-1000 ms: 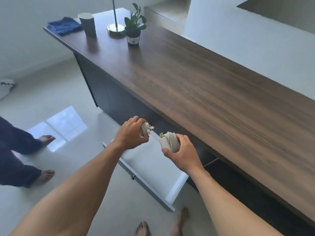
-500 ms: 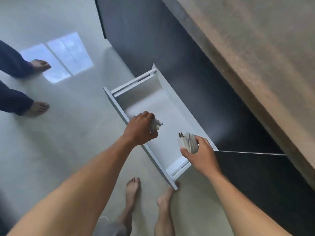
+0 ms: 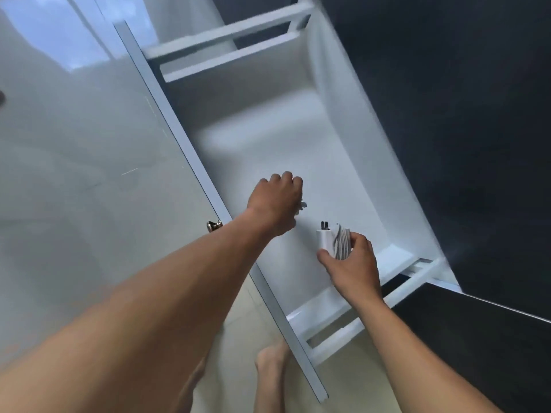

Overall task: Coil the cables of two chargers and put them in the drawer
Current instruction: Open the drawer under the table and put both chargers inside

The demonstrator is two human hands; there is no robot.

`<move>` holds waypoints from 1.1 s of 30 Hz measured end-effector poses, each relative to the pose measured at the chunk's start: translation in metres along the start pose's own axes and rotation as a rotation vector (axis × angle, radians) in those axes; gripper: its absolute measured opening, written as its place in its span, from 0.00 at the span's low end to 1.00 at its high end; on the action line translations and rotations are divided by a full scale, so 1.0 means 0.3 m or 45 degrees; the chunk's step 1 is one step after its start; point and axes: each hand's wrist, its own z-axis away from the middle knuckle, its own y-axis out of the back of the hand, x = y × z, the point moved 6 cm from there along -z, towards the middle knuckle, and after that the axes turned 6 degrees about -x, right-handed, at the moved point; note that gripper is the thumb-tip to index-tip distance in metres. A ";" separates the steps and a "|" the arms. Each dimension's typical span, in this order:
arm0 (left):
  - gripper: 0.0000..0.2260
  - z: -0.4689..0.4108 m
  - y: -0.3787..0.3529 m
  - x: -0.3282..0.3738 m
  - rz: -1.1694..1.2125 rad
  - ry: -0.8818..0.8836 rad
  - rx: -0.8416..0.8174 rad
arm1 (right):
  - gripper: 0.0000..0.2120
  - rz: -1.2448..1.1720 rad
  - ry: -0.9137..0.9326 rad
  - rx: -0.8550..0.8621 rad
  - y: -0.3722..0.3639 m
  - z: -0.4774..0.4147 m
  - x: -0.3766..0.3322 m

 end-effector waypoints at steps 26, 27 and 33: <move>0.21 0.020 0.010 -0.010 -0.093 0.061 -0.039 | 0.13 -0.277 -0.015 -0.005 0.018 0.020 0.091; 0.21 0.045 0.030 -0.016 -0.091 0.060 -0.021 | 0.07 -0.345 -0.046 -0.003 0.023 0.042 0.079; 0.11 0.244 0.174 -0.056 -0.074 -0.048 0.170 | 0.10 -0.727 -0.128 -0.061 0.032 0.218 -0.044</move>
